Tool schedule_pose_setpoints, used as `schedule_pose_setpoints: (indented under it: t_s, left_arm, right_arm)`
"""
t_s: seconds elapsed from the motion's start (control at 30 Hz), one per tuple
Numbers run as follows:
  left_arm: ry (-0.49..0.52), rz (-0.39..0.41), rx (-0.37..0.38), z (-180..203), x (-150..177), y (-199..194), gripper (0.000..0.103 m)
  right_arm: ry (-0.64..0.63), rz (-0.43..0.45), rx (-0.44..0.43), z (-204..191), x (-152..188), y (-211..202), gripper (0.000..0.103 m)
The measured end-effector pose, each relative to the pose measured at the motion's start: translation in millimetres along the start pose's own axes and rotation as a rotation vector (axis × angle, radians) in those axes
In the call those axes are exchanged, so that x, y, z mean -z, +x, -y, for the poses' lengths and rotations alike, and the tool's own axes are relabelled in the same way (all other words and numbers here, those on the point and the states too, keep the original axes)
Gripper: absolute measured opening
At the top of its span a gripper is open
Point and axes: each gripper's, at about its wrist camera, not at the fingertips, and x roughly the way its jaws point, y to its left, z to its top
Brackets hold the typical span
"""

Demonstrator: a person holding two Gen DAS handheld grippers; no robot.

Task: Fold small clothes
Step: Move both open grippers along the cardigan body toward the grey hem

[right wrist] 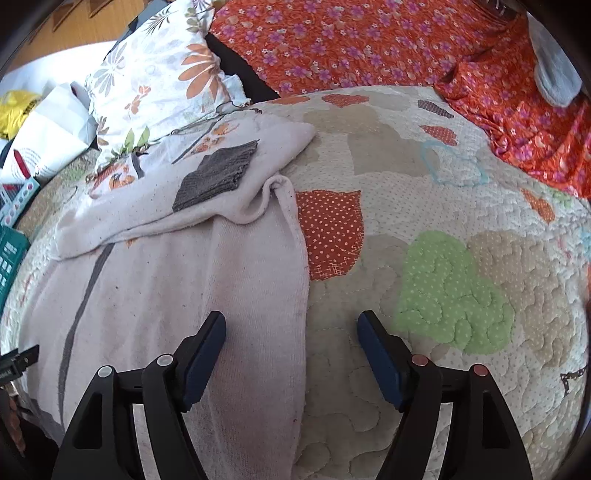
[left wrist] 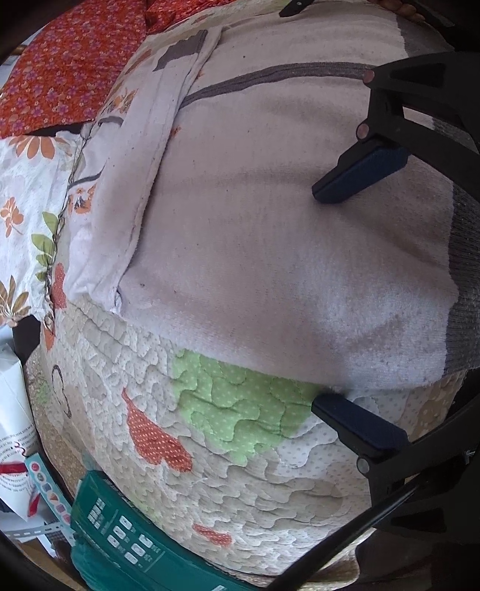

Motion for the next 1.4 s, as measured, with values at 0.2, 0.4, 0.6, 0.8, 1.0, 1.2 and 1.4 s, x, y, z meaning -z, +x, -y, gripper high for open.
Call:
schedule_pose_setpoints:
  t_s: [0.2, 0.4, 0.6, 0.8, 1.0, 1.2, 1.4]
  left_arm:
    - [-0.011, -0.018, -0.007, -0.1, -0.7, 1.1, 0.103]
    - [-0.013, -0.038, -0.008, 0.4, -2.4, 1.0, 0.103]
    - [-0.044, -0.015, 0.098, -13.4, -7.4, -20.8, 0.068]
    - [-0.137, 0.047, 0.155, -51.1, -14.8, -46.2, 0.068]
    - [-0.162, 0.050, 0.116, -76.5, -16.5, -45.9, 0.068]
    - [-0.181, 0.019, 0.143, -82.6, -6.7, -34.2, 0.068]
    - [-0.178, 0.017, 0.152, -81.1, -1.8, -26.8, 0.069]
  right_arm:
    - [-0.015, -0.003, 0.022, -2.3, 0.9, 0.7, 0.079]
    - [-0.028, -0.006, 0.036, -3.7, 2.7, 0.4, 0.079]
    - [-0.025, 0.023, 0.024, -3.2, 7.1, -0.2, 0.082]
    - [-0.027, 0.024, 0.021, -4.0, 7.2, -1.3, 0.082]
    - [-0.029, 0.027, 0.034, -5.8, 9.0, -3.1, 0.082]
    - [-0.033, 0.035, 0.047, -7.5, 11.1, -3.5, 0.082]
    - [-0.037, 0.041, 0.050, -8.3, 12.3, -3.4, 0.082]
